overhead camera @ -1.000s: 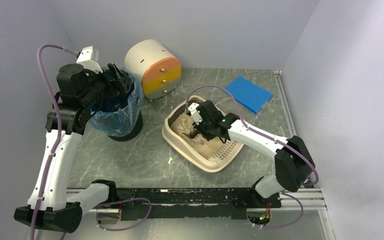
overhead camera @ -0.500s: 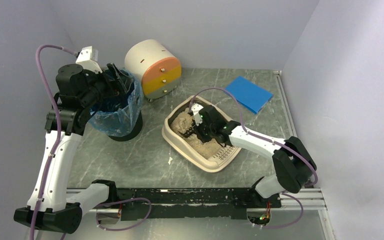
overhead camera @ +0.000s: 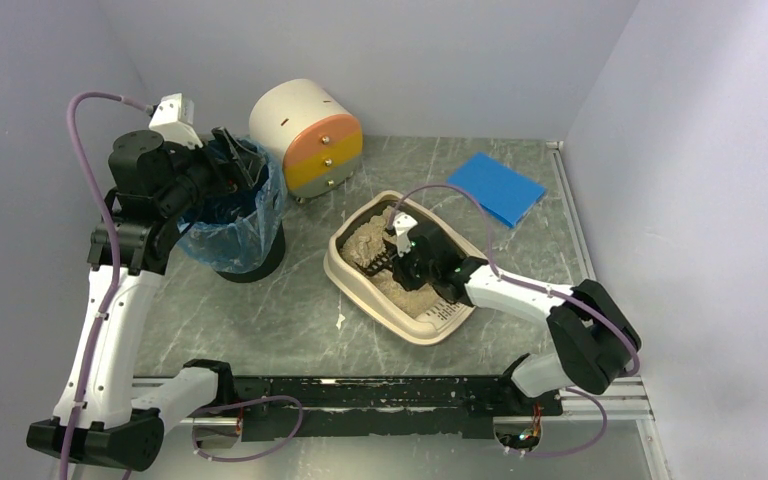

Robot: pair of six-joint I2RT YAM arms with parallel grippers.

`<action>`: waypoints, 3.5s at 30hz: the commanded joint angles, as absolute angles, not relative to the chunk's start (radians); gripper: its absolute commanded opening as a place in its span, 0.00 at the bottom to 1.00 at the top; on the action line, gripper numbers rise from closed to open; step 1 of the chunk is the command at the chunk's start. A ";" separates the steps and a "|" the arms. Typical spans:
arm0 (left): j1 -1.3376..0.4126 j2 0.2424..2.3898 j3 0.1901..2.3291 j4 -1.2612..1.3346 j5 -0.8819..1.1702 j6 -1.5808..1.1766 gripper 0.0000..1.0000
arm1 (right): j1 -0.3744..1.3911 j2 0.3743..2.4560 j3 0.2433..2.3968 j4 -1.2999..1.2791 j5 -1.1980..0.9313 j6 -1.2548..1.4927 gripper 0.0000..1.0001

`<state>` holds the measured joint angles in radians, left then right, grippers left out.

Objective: Clean the litter box

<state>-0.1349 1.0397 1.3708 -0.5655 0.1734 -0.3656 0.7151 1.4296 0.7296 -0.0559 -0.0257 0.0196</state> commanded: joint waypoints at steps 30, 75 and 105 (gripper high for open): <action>-0.143 1.020 1.396 -0.552 0.194 -0.394 0.86 | 0.721 1.442 0.641 0.241 0.007 -0.021 0.00; -0.143 1.010 1.376 -0.566 0.181 -0.380 0.86 | 0.721 1.056 0.330 0.499 0.089 -0.024 0.00; -0.143 1.003 1.367 -0.580 0.164 -0.361 0.86 | 0.721 0.701 0.306 0.335 0.135 -0.082 0.00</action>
<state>-0.1349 1.0134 1.3594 -0.5739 0.1764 -0.3805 0.7193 0.7345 0.2970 0.2962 0.1211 -0.0685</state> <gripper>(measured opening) 0.862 0.263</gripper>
